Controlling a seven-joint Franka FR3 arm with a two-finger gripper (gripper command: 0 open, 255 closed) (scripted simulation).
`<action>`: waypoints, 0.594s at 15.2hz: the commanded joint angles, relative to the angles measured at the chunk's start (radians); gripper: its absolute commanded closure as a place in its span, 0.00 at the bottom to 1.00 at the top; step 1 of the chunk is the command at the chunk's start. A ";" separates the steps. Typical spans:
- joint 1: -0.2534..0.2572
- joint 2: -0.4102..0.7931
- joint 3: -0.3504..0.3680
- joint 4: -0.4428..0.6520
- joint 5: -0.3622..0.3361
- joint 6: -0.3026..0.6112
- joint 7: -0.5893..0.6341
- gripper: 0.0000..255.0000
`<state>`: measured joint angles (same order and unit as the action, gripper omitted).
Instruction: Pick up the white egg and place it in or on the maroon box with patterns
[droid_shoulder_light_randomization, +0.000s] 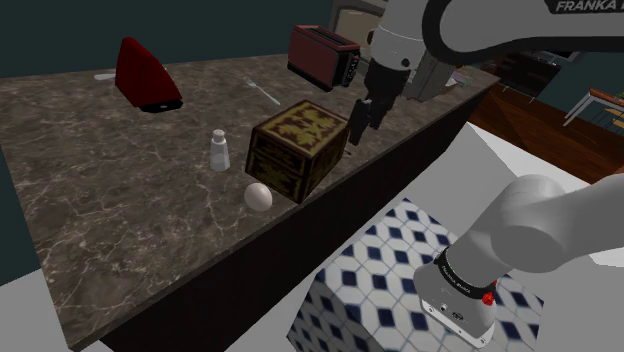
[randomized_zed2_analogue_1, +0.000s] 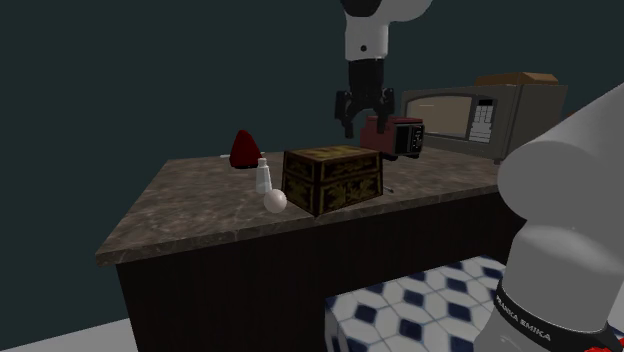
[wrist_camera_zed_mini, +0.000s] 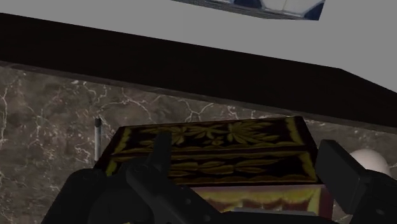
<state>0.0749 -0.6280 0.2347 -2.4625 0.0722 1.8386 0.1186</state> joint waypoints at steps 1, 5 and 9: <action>0.008 0.047 0.026 -0.006 0.020 0.061 0.030 0.00; 0.021 0.156 0.084 0.006 0.050 0.176 0.095 0.00; 0.029 0.281 0.142 0.038 0.059 0.286 0.163 0.00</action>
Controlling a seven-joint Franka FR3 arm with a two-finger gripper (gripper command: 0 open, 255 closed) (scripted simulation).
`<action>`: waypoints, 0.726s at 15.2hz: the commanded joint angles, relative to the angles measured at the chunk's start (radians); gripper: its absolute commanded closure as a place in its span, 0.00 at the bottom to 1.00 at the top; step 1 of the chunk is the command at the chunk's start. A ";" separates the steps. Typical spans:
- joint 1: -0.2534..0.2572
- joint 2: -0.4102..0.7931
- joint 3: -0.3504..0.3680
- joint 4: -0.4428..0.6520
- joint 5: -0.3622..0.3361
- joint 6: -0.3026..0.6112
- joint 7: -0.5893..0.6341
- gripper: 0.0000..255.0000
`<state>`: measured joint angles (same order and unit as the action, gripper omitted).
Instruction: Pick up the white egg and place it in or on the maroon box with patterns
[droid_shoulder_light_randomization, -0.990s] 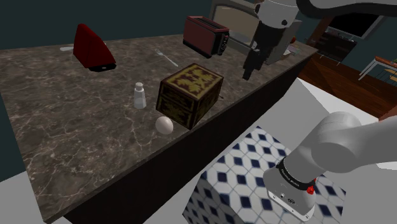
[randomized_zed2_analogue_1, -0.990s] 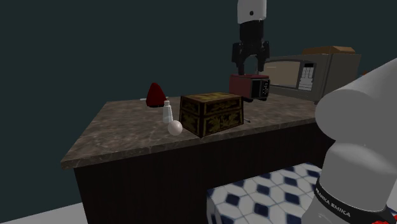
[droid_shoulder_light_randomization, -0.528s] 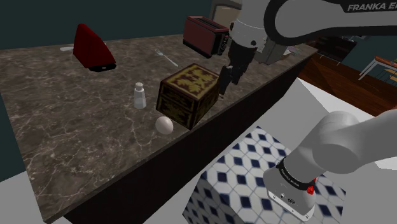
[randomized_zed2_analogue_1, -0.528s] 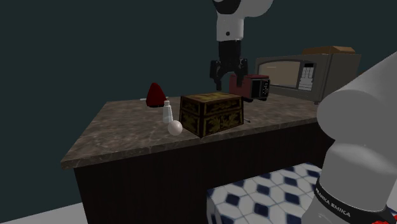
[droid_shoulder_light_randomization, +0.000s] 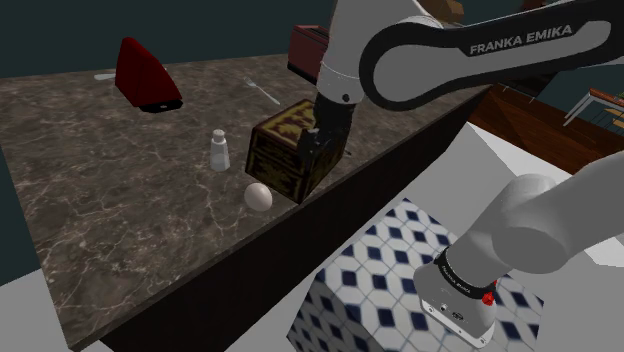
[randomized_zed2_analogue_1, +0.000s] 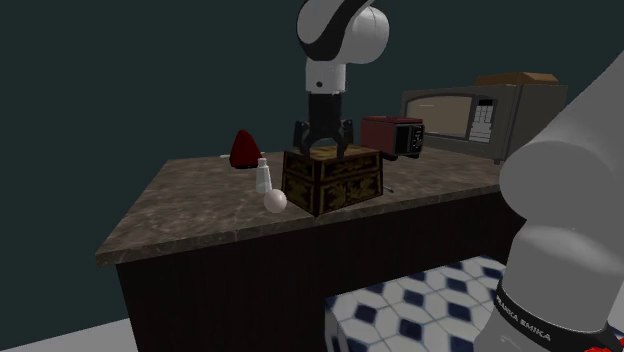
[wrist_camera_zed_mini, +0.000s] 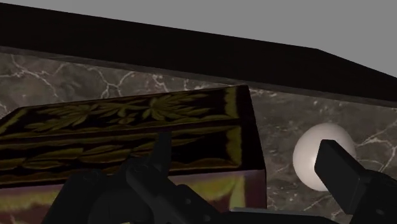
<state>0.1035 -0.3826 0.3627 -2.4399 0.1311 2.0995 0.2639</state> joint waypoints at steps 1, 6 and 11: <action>0.001 0.068 0.028 0.027 -0.002 0.052 0.035 0.00; 0.006 0.246 0.093 0.103 -0.040 0.172 0.138 0.00; 0.019 0.402 0.128 0.179 -0.113 0.261 0.236 0.00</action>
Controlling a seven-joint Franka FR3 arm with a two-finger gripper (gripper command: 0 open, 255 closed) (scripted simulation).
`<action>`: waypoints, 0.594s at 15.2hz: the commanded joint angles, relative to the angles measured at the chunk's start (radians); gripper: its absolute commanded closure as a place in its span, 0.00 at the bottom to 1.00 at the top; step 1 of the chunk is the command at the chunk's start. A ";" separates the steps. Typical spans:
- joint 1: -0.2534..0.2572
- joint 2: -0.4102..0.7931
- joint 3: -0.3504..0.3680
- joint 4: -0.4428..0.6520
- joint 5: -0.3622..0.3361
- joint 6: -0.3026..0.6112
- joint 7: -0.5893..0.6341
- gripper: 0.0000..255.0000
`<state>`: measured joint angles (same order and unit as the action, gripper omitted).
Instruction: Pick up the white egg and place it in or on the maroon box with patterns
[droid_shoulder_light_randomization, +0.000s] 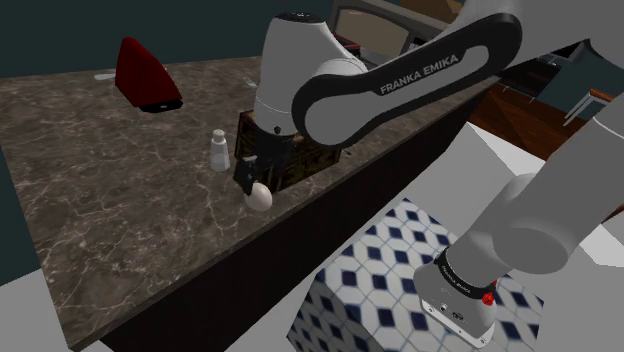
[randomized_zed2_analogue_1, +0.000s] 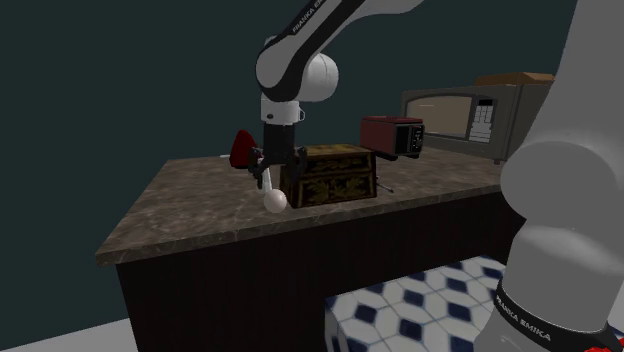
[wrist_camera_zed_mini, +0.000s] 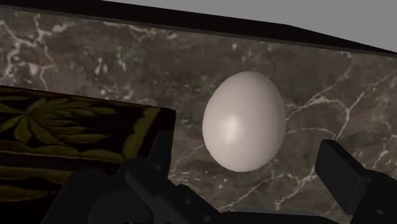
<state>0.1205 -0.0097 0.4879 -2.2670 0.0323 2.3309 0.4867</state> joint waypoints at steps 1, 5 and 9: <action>0.002 0.040 0.003 0.003 -0.021 0.042 0.018 0.00; 0.005 0.083 0.002 -0.010 -0.051 0.093 0.040 0.00; 0.007 0.101 0.000 -0.014 -0.064 0.113 0.049 0.00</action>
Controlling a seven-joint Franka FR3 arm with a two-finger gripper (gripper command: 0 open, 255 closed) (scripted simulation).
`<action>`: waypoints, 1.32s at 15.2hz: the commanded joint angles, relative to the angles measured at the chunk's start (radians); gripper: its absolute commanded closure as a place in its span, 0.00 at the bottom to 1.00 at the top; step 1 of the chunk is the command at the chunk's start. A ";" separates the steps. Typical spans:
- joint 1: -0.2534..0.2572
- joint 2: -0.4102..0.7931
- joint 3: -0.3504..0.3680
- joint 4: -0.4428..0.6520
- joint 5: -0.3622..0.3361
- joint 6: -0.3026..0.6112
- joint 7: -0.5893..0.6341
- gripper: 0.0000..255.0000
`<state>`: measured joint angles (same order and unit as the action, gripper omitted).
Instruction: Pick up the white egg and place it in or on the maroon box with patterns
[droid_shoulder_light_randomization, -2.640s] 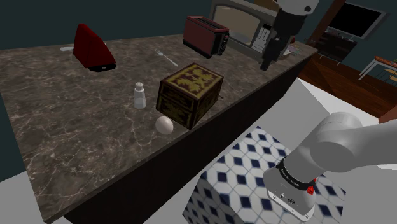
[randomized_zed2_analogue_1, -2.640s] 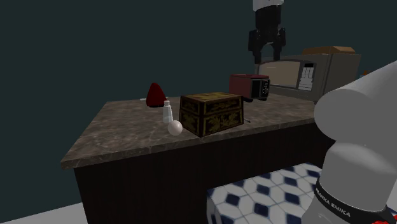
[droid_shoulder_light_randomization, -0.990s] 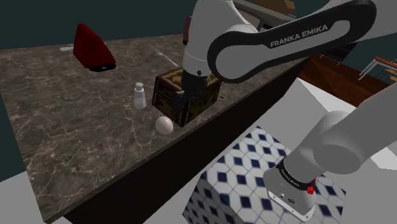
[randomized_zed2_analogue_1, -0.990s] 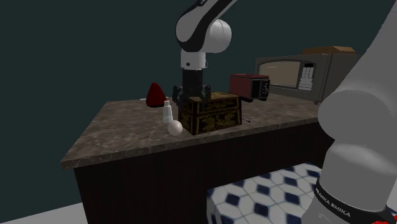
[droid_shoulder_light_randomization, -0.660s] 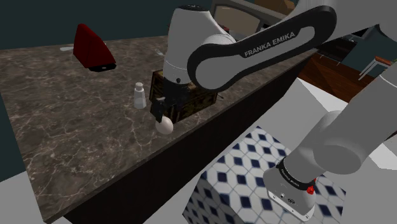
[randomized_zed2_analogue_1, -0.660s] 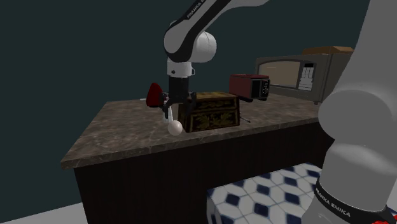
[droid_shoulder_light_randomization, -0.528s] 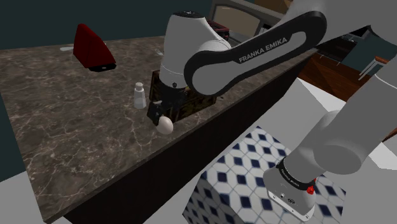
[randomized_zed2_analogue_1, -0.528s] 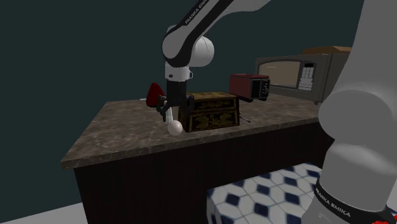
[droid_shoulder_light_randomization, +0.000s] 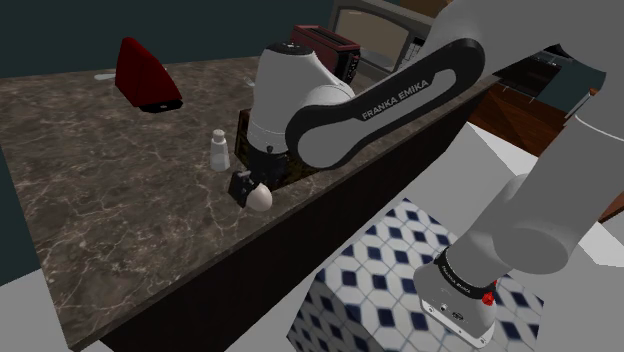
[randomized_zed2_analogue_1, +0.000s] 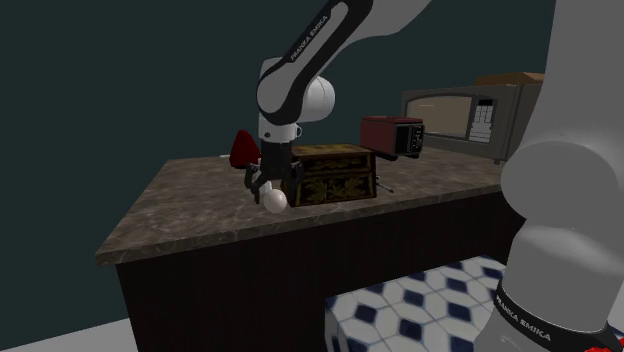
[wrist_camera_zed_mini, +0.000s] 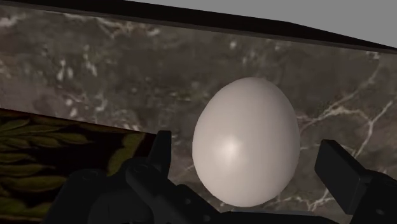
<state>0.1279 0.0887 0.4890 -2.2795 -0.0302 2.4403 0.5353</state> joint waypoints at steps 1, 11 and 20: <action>0.000 0.003 -0.001 -0.002 -0.002 0.004 0.001 0.00; -0.001 0.002 -0.001 -0.002 -0.001 0.004 0.001 1.00; -0.004 -0.037 0.003 0.016 0.027 -0.048 -0.019 1.00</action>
<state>0.1255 0.0633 0.4919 -2.2695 -0.0118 2.4075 0.5242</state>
